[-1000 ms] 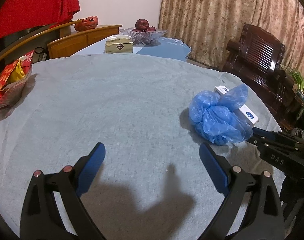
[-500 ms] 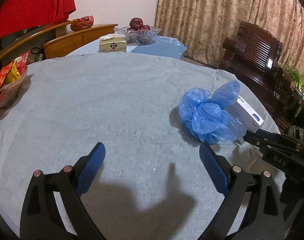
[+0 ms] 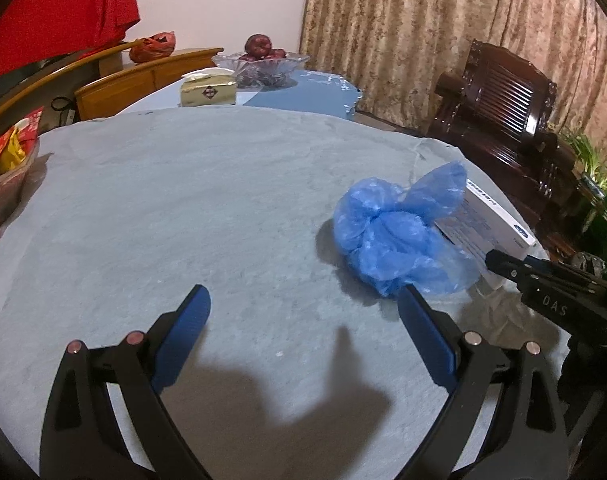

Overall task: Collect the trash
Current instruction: 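Grasp the white box with the right gripper while the left gripper grasps the blue plastic bags, then carry the blue plastic bags and white box over the black trash bin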

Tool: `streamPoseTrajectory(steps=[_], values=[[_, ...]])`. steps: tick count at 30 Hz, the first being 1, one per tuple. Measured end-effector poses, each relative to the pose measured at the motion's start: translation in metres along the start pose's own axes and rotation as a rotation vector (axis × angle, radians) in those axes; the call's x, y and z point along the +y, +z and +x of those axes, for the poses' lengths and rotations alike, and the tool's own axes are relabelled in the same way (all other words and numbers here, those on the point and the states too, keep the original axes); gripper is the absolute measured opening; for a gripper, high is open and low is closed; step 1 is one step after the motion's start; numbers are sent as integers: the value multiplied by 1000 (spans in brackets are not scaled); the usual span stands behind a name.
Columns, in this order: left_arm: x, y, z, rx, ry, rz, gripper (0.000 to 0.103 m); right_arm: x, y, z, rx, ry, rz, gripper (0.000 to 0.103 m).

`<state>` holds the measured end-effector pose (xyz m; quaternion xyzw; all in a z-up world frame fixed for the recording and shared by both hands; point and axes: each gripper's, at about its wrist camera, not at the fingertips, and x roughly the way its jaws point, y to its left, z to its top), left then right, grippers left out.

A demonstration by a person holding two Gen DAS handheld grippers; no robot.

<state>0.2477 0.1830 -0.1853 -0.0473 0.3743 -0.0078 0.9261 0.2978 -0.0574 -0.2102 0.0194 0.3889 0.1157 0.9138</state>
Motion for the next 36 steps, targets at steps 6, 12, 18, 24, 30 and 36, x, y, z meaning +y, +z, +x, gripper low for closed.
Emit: streamPoseTrajectory(steps=[6, 12, 18, 24, 30, 36], values=[[-22, 11, 16, -2, -46, 20, 92, -17, 2, -3, -14, -43, 37, 30], [-40, 21, 37, 5, -76, 48, 92, -27, 3, -7, -25, -52, 59, 30], [-47, 29, 61, 56, -122, 41, 63, -29, 1, -7, -14, -50, 63, 30], [-50, 30, 62, 49, -151, 42, 39, -29, 1, -11, -8, -45, 61, 30], [-49, 35, 42, 25, -149, 43, 1, -22, 3, -25, -22, -26, 51, 29], [-49, 37, 16, -12, -140, 42, 0, -17, 5, -44, -44, -13, 44, 29]])
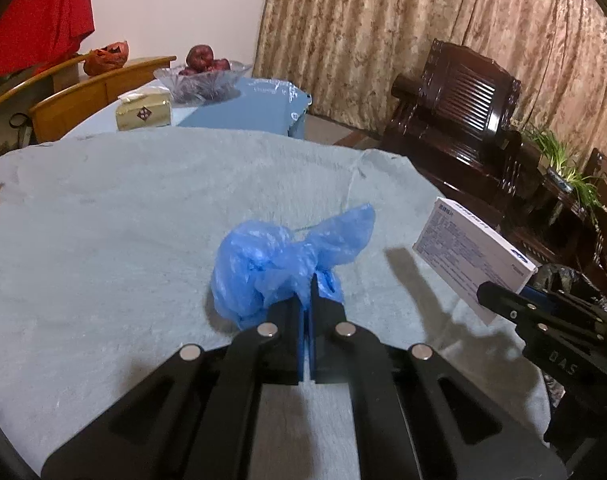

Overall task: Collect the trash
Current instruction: 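Carry the blue plastic bags and white box over the black trash bin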

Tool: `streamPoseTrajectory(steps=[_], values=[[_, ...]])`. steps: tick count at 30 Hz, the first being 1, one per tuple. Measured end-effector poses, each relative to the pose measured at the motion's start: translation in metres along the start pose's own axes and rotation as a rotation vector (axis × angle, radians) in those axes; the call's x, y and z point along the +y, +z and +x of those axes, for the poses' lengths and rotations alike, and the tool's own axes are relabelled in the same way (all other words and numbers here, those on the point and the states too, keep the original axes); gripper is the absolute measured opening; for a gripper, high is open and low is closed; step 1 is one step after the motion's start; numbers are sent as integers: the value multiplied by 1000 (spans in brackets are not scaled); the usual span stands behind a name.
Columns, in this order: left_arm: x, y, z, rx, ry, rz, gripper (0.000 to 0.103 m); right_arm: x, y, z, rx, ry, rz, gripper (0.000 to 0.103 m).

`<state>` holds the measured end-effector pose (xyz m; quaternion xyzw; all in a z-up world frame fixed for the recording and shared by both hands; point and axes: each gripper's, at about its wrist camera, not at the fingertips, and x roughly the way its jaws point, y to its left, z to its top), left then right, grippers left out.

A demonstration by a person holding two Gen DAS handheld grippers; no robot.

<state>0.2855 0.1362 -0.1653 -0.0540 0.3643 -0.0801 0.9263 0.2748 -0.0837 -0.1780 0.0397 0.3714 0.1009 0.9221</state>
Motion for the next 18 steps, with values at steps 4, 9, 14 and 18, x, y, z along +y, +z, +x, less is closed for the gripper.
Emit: streamPoseTrajectory(steps=[4, 9, 14, 18], values=[[-8, -2, -22, -26, 2, 11, 0, 3, 2, -17, -20, 9, -5, 29], [-20, -2, -47, -52, -14, 18, 0, 6, 3, -38, -44, 20, -17, 29], [-31, -3, -68, -68, -27, 18, 0, 7, 3, -64, -74, 28, -20, 29], [-42, -2, -85, -84, -27, 24, 0, 1, 1, -84, -91, 28, -13, 29]])
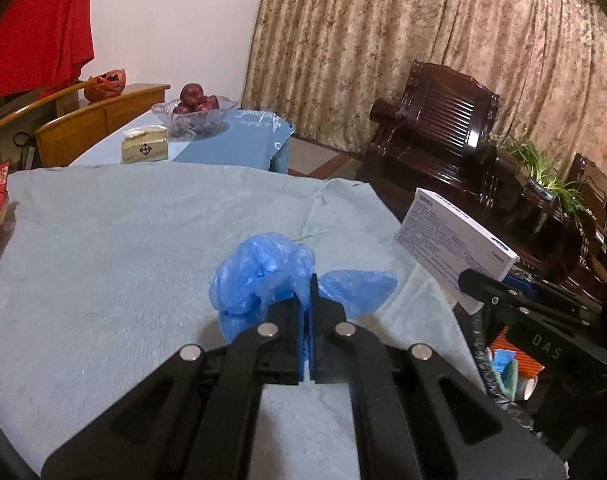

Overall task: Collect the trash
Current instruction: 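Carry the blue plastic bags and white box over the black trash bin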

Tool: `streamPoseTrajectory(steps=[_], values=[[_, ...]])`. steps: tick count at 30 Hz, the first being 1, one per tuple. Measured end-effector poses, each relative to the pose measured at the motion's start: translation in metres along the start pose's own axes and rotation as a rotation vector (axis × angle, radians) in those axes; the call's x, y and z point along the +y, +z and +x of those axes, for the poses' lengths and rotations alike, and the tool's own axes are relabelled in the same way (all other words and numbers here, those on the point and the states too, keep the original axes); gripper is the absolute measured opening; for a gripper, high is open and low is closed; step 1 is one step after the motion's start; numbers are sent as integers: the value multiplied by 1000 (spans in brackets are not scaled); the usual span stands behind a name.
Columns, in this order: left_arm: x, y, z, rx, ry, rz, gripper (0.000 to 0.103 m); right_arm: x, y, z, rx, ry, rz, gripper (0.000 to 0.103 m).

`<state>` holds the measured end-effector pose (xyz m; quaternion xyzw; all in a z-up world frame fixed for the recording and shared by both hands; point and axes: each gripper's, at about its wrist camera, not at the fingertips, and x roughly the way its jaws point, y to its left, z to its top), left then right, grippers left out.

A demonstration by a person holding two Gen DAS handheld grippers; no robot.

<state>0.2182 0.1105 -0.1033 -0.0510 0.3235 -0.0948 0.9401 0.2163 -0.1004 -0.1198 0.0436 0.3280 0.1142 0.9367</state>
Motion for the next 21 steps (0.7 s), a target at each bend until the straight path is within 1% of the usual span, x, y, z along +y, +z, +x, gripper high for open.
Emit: streamPoseTrajectory(steps=[6, 14, 21], values=[[-23, 1, -21, 0, -3, 12, 0, -11, 1, -38, -26, -21, 7, 29], [-70, -3, -43, -10, -74, 44, 0, -34, -2, -88, -68, -68, -6, 29], [-116, -10, -49, -11, -144, 72, 0, -70, -15, -124, -83, -129, 28, 29]])
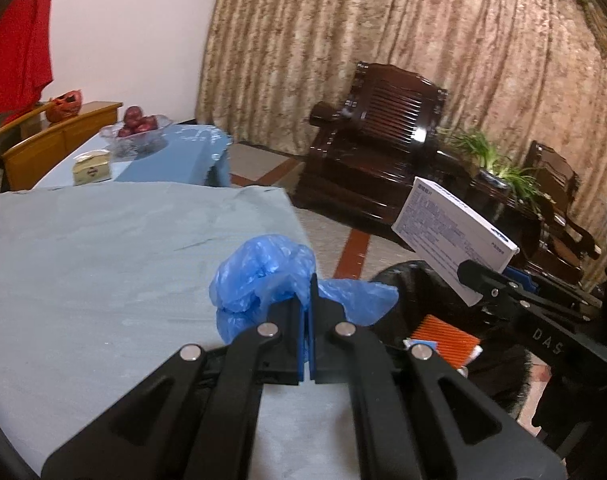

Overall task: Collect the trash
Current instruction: 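Carry the blue plastic bags and white box over the black trash bin, then open the left gripper over the bin while the right gripper releases the white box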

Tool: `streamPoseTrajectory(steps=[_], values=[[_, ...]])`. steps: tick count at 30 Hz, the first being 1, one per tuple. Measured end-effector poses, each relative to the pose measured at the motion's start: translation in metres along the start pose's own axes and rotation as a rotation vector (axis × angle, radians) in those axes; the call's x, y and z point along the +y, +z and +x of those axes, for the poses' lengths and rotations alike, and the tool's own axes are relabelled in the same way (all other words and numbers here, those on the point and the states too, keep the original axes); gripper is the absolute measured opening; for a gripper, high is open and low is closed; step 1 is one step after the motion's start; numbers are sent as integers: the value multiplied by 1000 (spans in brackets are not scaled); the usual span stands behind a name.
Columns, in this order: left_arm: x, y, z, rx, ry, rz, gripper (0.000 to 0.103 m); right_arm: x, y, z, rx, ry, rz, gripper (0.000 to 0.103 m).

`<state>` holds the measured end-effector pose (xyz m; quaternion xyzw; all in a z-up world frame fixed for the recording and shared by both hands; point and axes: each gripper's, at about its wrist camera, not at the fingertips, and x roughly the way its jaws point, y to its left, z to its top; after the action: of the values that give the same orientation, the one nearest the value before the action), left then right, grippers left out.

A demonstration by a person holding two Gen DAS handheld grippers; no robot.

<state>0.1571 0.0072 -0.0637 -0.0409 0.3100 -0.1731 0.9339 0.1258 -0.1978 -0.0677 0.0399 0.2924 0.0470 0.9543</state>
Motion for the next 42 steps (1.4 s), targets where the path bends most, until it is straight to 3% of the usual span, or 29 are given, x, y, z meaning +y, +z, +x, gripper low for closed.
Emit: streamPoseTrajectory(steps=[16, 29, 31, 33, 35, 37, 41, 42], values=[[-101, -8, 33, 29, -148, 99, 0, -99, -26, -48, 3, -173, 86, 29], [-138, -30, 93, 122, -228, 155, 1, -140, -50, -29, 75, -241, 117, 30], [-139, -33, 102, 151, -244, 148, 10, -145, -53, -24, 90, -254, 112, 36], [-135, -35, 107, 168, -244, 129, 46, -148, -56, -21, 101, -266, 110, 50], [-128, -35, 106, 163, -234, 119, 52, -150, -59, -23, 95, -276, 110, 58], [-121, -35, 103, 159, -224, 119, 63, -151, -60, -25, 89, -281, 107, 83], [-106, -31, 85, 119, -180, 140, 90, -147, -60, -32, 70, -267, 117, 98], [-104, -30, 79, 109, -169, 141, 91, -145, -59, -34, 66, -262, 119, 97]])
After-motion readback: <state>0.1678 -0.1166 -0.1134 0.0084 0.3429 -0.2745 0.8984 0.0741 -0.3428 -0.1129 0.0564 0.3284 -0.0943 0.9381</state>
